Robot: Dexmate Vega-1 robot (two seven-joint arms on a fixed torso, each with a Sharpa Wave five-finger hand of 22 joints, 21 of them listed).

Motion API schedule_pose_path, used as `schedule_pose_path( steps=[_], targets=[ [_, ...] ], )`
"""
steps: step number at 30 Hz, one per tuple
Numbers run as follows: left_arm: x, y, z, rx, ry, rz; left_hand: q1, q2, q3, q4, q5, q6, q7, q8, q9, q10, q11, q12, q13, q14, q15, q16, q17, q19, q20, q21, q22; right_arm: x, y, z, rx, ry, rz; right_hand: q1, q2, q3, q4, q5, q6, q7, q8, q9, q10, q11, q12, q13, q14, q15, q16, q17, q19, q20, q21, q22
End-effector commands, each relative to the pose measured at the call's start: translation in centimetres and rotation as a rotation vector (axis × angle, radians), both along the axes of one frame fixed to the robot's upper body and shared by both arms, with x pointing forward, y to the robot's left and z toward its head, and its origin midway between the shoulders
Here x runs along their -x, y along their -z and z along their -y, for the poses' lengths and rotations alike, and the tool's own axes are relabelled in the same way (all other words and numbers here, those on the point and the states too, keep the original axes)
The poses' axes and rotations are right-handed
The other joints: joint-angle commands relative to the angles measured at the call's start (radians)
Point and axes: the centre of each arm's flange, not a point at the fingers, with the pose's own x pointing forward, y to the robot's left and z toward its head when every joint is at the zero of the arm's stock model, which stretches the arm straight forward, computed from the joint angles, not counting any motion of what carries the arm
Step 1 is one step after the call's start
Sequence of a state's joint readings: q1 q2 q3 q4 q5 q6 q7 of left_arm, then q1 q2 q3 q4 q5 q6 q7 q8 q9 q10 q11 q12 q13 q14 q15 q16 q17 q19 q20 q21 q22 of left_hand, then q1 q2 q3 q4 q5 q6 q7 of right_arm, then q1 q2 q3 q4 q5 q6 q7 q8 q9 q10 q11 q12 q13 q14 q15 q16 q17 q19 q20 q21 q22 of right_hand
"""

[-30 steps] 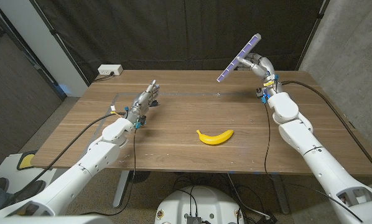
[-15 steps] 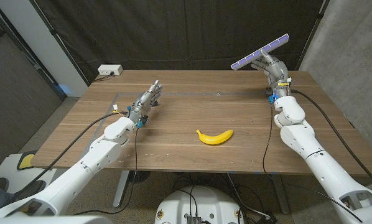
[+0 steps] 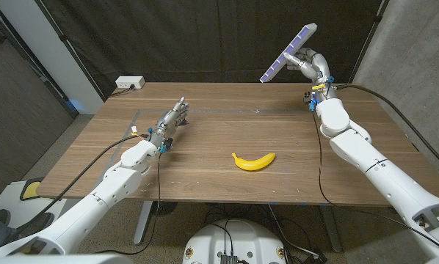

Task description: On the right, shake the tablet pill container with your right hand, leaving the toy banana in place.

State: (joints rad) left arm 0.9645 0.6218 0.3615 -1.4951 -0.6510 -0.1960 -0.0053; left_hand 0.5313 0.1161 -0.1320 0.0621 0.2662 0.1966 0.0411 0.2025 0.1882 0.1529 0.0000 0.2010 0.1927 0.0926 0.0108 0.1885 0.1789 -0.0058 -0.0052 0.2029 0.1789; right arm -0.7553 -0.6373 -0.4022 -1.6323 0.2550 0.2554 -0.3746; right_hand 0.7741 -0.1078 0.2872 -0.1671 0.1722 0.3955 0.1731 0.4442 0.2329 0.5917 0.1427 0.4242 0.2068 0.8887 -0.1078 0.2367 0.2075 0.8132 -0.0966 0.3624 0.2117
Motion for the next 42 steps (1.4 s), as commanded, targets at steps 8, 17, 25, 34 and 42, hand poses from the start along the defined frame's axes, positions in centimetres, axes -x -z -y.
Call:
schedule_pose_path(
  steps=[8, 17, 25, 34, 42],
  targets=[
    [0.3, 0.1, -1.5, 0.028, -0.015, 0.019, 0.002, 0.006, -0.01, 0.001, -0.002, 0.003, 0.0, 0.001, 0.005, -0.001, 0.002, 0.004, 0.003, -0.003, 0.004, 0.002, 0.006, -0.01, 0.0, 0.0, 0.004, 1.5, -0.4, -10.1, 0.959, 0.689, 0.264, 0.109, 0.181, 0.076, 0.024, 0.006, 0.298, -0.289, -0.004, 0.002, 0.265, -0.273, 0.003, 0.032, -0.002, -0.119, -0.003, 0.006, 0.002, -0.114, 0.001, 0.002],
    [0.1, 0.2, -1.9, 0.022, -0.014, 0.01, 0.003, 0.006, -0.011, 0.001, -0.002, 0.002, 0.001, 0.0, 0.005, -0.002, 0.004, 0.004, 0.003, -0.003, 0.004, 0.001, 0.006, -0.011, 0.0, 0.0, 0.004, 0.7, 0.2, -8.6, 0.815, 0.618, 0.175, 0.111, 0.188, 0.079, 0.025, 0.006, 0.3, -0.289, -0.005, 0.002, 0.267, -0.27, 0.003, 0.032, 0.0, -0.12, -0.002, 0.007, 0.006, -0.114, 0.003, 0.003],
    [0.5, -1.0, -2.1, -0.01, -0.016, 0.041, 0.004, 0.007, -0.011, 0.001, -0.002, 0.003, 0.002, 0.0, 0.005, -0.002, 0.004, 0.004, 0.003, -0.004, 0.004, 0.001, 0.006, -0.011, -0.001, 0.0, 0.004, 1.1, 0.8, -8.3, 0.768, 0.606, 0.145, 0.112, 0.191, 0.081, 0.025, 0.007, 0.298, -0.285, -0.008, 0.002, 0.264, -0.267, 0.0, 0.033, -0.001, -0.119, -0.003, 0.007, 0.005, -0.114, 0.003, 0.003],
    [0.4, -0.6, -2.3, -0.013, 0.011, 0.032, 0.005, 0.008, -0.012, 0.001, -0.003, 0.001, 0.0, 0.0, 0.005, -0.003, 0.002, 0.003, 0.003, -0.003, 0.004, 0.002, 0.005, -0.012, 0.0, 0.0, 0.004, 1.4, 1.4, -8.8, 0.768, 0.618, 0.115, 0.111, 0.194, 0.082, 0.026, 0.007, 0.304, -0.289, -0.008, 0.003, 0.263, -0.265, -0.002, 0.033, -0.005, -0.118, -0.005, 0.007, 0.003, -0.114, 0.003, 0.003],
    [0.6, 0.0, -2.6, -0.002, 0.013, 0.019, 0.006, 0.008, -0.013, 0.001, -0.003, 0.002, 0.001, 0.0, 0.005, -0.001, 0.003, 0.004, 0.003, -0.003, 0.004, 0.002, 0.005, -0.012, -0.001, 0.0, 0.004, 1.6, 1.2, -9.3, 0.775, 0.629, 0.119, 0.113, 0.195, 0.083, 0.025, 0.007, 0.307, -0.291, -0.009, 0.002, 0.265, -0.266, -0.002, 0.033, -0.005, -0.119, -0.006, 0.006, 0.002, -0.114, 0.002, 0.003]
  ],
)
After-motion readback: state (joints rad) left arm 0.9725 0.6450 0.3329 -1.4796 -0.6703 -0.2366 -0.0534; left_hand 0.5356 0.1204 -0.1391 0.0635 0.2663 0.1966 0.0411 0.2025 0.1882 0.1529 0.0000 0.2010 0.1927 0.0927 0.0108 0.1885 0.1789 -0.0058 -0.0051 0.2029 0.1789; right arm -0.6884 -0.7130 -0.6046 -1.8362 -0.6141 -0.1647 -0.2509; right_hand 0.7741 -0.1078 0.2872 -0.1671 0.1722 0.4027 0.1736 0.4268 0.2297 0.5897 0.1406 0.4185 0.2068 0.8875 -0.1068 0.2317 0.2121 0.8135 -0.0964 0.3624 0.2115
